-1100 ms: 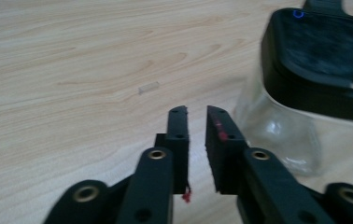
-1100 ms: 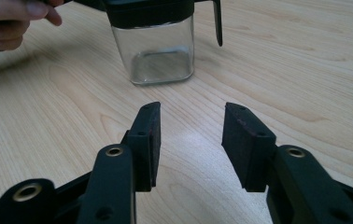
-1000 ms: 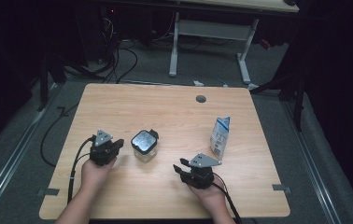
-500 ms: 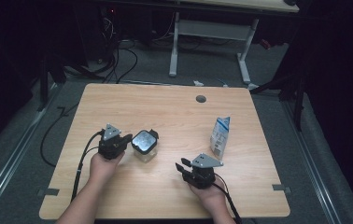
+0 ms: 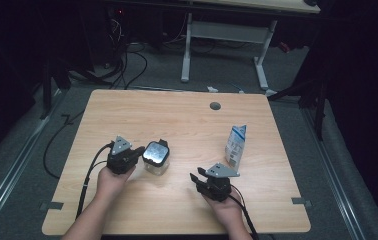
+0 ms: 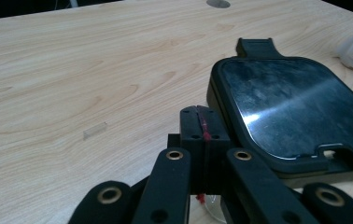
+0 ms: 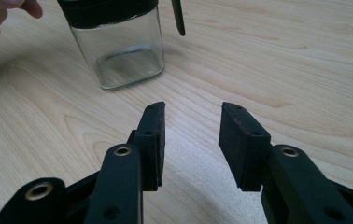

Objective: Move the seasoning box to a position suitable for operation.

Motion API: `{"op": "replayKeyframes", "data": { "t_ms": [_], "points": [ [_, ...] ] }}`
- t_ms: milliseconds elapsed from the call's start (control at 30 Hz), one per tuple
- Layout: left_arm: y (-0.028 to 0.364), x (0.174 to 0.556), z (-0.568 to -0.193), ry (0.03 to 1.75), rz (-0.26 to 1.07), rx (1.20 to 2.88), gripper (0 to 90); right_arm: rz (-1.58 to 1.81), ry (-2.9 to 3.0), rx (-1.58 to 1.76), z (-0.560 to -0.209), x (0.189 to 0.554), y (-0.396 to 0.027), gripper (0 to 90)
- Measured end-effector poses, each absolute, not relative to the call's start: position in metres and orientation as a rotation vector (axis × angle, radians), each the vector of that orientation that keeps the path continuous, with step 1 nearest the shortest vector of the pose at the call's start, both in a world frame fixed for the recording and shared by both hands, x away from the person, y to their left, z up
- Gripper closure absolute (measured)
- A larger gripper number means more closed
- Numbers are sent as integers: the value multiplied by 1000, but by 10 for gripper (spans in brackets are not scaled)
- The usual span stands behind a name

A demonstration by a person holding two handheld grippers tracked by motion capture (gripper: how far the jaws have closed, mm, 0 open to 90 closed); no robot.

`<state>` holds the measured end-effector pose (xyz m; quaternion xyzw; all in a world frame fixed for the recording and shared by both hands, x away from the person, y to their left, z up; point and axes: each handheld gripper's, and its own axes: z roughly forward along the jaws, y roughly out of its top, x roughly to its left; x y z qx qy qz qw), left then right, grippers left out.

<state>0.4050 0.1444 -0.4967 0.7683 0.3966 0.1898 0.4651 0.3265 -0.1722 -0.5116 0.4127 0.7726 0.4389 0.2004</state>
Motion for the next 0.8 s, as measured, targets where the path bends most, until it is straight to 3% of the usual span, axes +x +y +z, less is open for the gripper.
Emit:
{"op": "replayKeyframes", "data": {
  "t_ms": [800],
  "points": [
    [131,363,-501,902,429,1879,900,1201,2190,1156,-513,328,-171,511]
  ]
}}
